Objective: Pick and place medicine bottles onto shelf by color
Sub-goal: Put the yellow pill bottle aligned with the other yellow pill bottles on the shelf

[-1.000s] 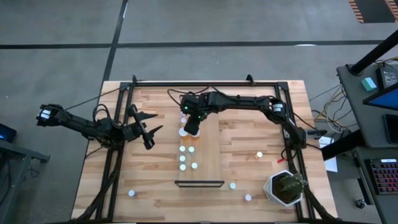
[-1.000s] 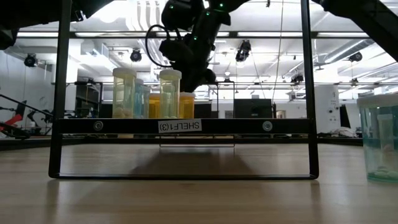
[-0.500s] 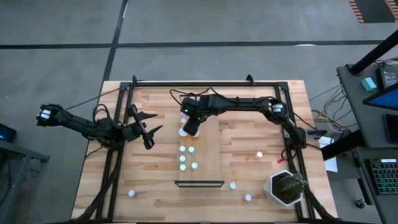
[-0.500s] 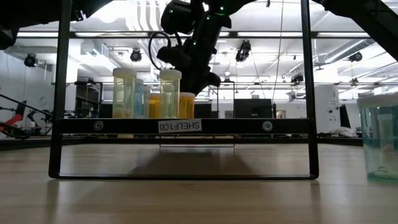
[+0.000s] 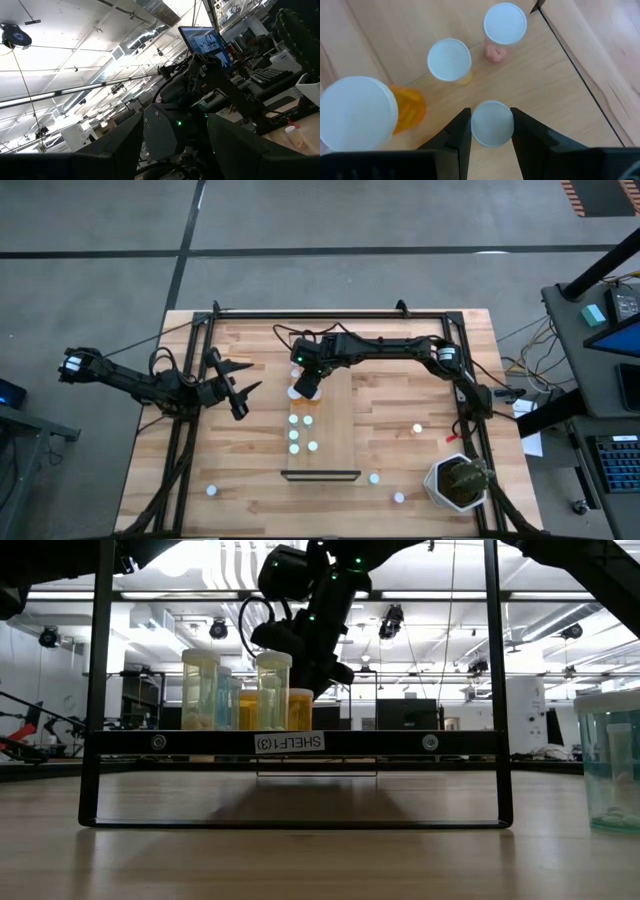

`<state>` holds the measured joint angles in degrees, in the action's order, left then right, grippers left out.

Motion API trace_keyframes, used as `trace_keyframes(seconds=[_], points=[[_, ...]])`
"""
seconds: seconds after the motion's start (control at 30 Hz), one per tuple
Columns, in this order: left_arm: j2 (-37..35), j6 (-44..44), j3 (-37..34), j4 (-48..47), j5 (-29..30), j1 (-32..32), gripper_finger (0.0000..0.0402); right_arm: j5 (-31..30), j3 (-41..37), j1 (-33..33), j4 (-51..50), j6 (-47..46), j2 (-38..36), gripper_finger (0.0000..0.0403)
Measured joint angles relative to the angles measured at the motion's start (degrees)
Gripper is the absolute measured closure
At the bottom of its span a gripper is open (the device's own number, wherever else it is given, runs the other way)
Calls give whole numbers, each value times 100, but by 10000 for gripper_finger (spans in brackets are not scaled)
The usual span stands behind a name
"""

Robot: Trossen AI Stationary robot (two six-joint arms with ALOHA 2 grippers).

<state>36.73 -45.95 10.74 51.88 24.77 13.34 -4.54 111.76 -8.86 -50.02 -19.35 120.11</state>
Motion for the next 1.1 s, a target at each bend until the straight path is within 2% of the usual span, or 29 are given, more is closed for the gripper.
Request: trace_keyframes(seconds=[0.43, 0.8, 0.97, 1.1], points=[[0, 0, 0, -2, -2, 0, 197, 0, 68, 0, -46, 3, 0, 227], [0, 4, 0, 14, -2, 0, 197, 2, 438, 75, -397, 263, -376, 219], [-2, 44, 0, 64, -39, 2, 197, 2, 306, 186, -437, 742, -755, 244], [8, 59, 34, 71, -42, 2, 197, -2, -139, 186, -468, 996, -921, 306]])
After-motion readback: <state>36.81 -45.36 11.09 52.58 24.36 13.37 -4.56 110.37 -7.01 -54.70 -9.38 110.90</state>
